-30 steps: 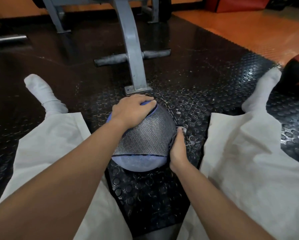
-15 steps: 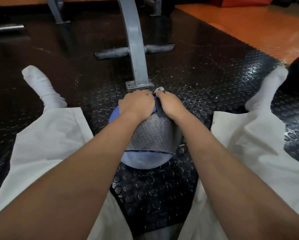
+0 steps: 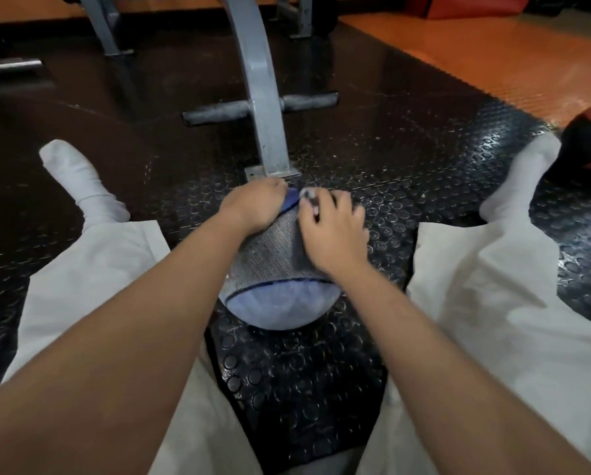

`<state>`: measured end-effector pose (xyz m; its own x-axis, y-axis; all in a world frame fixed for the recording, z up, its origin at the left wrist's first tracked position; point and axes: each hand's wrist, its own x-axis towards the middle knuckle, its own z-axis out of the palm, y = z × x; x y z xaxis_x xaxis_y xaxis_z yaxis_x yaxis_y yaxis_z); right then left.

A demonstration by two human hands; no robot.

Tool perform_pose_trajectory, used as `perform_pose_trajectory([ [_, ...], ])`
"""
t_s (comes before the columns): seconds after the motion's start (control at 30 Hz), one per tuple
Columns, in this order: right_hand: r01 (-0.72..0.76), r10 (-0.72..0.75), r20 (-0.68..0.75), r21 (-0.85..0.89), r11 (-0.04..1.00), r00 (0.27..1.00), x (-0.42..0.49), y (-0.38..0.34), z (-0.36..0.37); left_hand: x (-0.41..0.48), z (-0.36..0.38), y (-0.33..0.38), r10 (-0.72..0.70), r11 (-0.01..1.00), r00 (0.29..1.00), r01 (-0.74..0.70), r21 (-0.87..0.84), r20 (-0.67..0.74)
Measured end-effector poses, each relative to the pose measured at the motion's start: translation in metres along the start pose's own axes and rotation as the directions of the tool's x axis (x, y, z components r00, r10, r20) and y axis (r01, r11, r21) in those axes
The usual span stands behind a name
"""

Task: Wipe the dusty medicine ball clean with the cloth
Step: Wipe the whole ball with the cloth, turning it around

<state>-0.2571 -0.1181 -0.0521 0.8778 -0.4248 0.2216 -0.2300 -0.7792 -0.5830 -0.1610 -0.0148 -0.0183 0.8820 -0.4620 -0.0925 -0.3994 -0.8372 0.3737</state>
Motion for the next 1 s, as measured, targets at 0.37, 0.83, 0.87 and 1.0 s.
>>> perform_pose_trajectory([
  [0.37, 0.245, -0.264, -0.306, -0.098, 0.964, 0.915, -0.046, -0.013, 0.022, 0.029, 0.003, -0.001, -0.106, 0.993, 0.993, 0.102, -0.058, -0.052],
  [0.83, -0.063, 0.061, 0.068, 0.024, 0.998, 0.996, 0.029, -0.028, 0.007, 0.014, 0.009, -0.004, -0.164, 0.986, 0.959, 0.165, -0.016, -0.231],
  [0.87, 0.024, -0.024, -0.049, 0.004, 1.000, 0.999, 0.011, -0.027, 0.011, 0.016, 0.007, -0.004, -0.144, 0.988, 0.966, 0.151, 0.017, -0.213],
  [1.0, 0.291, -0.280, -0.145, 0.062, 0.955, 0.949, -0.030, -0.008, 0.013, 0.023, -0.004, -0.007, -0.022, 0.997, 0.995, 0.029, 0.068, -0.100],
])
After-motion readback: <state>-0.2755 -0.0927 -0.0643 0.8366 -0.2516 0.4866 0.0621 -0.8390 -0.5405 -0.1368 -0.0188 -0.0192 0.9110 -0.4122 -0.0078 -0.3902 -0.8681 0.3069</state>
